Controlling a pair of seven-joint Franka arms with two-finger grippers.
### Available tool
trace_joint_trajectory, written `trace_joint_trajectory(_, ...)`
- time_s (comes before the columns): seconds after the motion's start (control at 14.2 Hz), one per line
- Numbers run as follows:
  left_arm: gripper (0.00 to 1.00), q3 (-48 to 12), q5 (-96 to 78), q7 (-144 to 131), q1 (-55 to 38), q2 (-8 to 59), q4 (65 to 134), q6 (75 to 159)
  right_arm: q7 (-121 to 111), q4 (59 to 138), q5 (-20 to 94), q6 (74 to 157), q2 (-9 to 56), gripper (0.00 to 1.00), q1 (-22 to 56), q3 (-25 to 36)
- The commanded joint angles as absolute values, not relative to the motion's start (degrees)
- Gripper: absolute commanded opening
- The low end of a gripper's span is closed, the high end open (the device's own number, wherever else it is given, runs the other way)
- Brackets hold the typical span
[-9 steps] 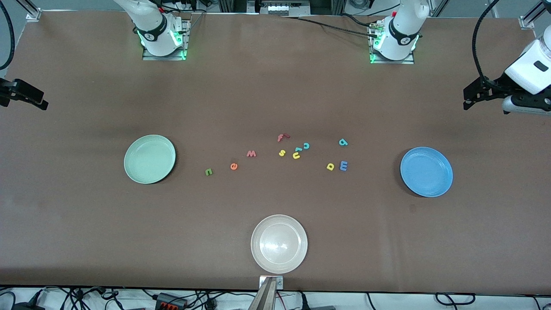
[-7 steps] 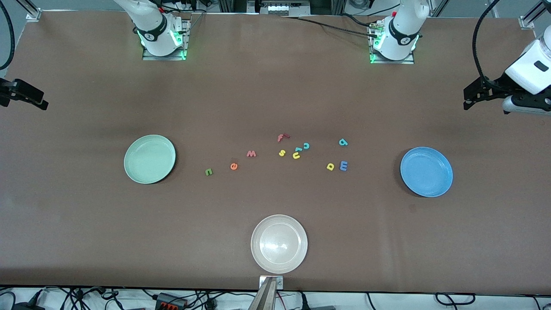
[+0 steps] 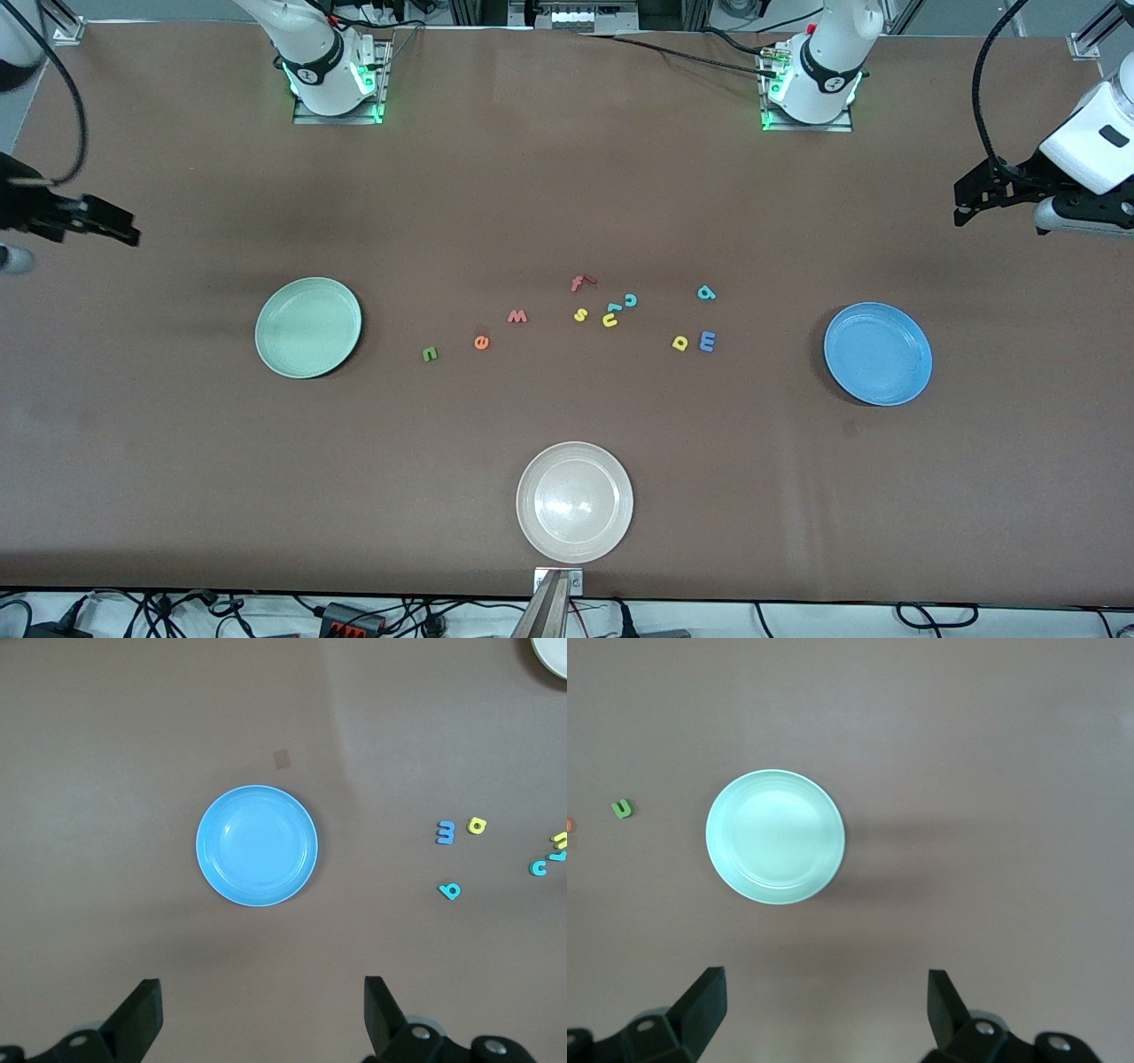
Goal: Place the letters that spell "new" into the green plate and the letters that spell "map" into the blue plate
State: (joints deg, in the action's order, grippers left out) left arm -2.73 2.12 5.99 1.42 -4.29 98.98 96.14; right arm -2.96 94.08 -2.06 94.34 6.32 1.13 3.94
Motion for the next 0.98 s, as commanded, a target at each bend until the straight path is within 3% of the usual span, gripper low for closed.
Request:
trace_joint_trajectory(0.0,1.00,-3.1,2.2,6.9,1.9,-4.0,97.9,95.1,-3.4,93.5,-0.8,96.0,11.2,1.00,6.4,4.0)
trace_joint_trajectory(0.28,1.00,-3.1,2.2,6.9,1.9,-4.0,97.9,95.2,-3.4,93.9,0.9,101.8,19.7,1.00,14.2,4.0)
trace_joint_trajectory(0.56,1.00,-3.1,2.2,6.8,1.8,-4.0,97.9,95.2,-2.4,93.9,2.6,113.6,29.8,1.00,20.7,3.9)
trace_joint_trajectory(0.84,1.00,-3.1,2.2,6.7,1.8,-4.0,97.8,95.2,-1.2,93.8,4.5,121.3,35.3,1.00,24.6,4.0)
trace_joint_trajectory(0.91,1.00,-3.1,2.2,6.7,1.8,-4.0,97.9,95.2,-1.3,93.8,4.5,122.5,36.0,0.96,25.6,4.0)
